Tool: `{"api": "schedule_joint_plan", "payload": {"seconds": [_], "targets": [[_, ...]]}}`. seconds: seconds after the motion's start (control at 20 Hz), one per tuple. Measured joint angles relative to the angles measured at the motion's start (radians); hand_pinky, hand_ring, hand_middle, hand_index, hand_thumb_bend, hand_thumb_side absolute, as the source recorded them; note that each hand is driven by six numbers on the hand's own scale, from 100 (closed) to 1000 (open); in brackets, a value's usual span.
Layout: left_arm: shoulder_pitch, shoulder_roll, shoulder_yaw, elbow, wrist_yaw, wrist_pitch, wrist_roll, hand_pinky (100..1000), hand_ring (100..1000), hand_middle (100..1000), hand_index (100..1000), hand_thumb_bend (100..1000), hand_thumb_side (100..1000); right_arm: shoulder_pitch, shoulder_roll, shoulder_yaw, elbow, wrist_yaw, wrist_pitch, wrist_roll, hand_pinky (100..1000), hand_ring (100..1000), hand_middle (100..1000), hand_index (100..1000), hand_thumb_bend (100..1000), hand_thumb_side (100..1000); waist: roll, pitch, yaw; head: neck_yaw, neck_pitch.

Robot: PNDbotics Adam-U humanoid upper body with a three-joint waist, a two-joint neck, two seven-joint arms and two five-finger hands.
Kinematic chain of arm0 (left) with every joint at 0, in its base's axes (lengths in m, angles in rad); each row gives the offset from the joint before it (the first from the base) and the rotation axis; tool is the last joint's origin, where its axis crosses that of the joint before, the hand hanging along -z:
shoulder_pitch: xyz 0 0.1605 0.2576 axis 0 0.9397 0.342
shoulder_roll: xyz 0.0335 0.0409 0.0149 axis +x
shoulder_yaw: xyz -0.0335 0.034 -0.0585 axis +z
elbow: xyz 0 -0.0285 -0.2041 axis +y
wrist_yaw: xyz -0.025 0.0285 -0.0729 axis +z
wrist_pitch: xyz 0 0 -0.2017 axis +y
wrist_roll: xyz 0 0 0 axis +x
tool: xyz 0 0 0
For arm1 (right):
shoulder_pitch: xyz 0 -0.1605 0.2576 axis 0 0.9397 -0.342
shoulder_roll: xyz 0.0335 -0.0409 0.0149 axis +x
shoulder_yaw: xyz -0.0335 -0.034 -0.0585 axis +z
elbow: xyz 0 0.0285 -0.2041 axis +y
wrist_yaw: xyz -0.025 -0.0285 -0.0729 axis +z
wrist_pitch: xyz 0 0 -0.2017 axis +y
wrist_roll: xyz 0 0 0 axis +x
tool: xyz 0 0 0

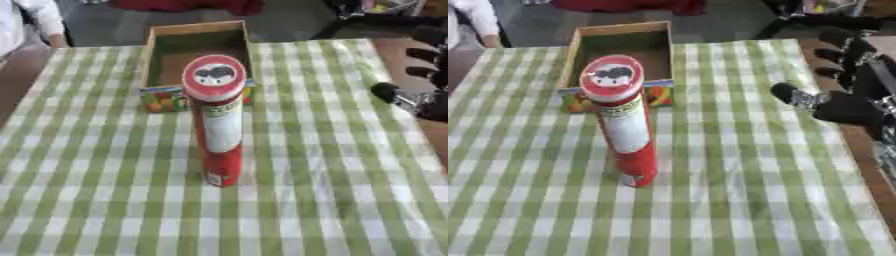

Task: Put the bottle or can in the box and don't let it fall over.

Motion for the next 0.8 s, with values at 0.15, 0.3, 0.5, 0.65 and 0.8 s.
{"api": "schedule_joint_plan", "payload": {"seconds": [0.15, 0.3, 0.5, 0.65, 0.8], "targets": [[0.0, 0.0, -0.002, 0.0, 0.0, 0.004, -0.003, 857, 877, 780, 802, 738, 677, -0.011, -0.005, 0.021, -0.023, -0.011, 0.01, 0.042, 886, 942, 959, 942, 652, 206, -0.001, 0.0, 0.001, -0.001, 0.0], [0.0, 0.0, -0.005, 0.0, 0.001, 0.005, -0.005, 857, 877, 779, 800, 737, 676, -0.023, -0.009, 0.044, -0.036, -0.023, 0.021, 0.077, 885, 941, 959, 942, 651, 209, -0.002, 0.0, 0.003, -0.002, 0.0], [0.0, 0.0, -0.005, 0.0, 0.001, 0.01, -0.007, 856, 877, 780, 799, 740, 676, -0.043, -0.009, 0.075, -0.044, -0.04, 0.039, 0.118, 885, 942, 960, 943, 649, 215, -0.003, 0.0, 0.007, -0.004, 0.0], [-0.001, 0.0, -0.006, 0.0, 0.001, 0.012, -0.008, 856, 877, 779, 798, 739, 676, -0.059, -0.003, 0.101, -0.047, -0.05, 0.055, 0.148, 886, 945, 963, 945, 650, 220, -0.005, 0.0, 0.008, -0.005, 0.001], [-0.002, 0.0, -0.01, 0.0, 0.001, 0.014, -0.01, 856, 878, 779, 797, 738, 676, -0.072, 0.012, 0.127, -0.047, -0.058, 0.074, 0.174, 886, 946, 964, 947, 653, 223, -0.008, 0.0, 0.012, -0.006, 0.001]]}}
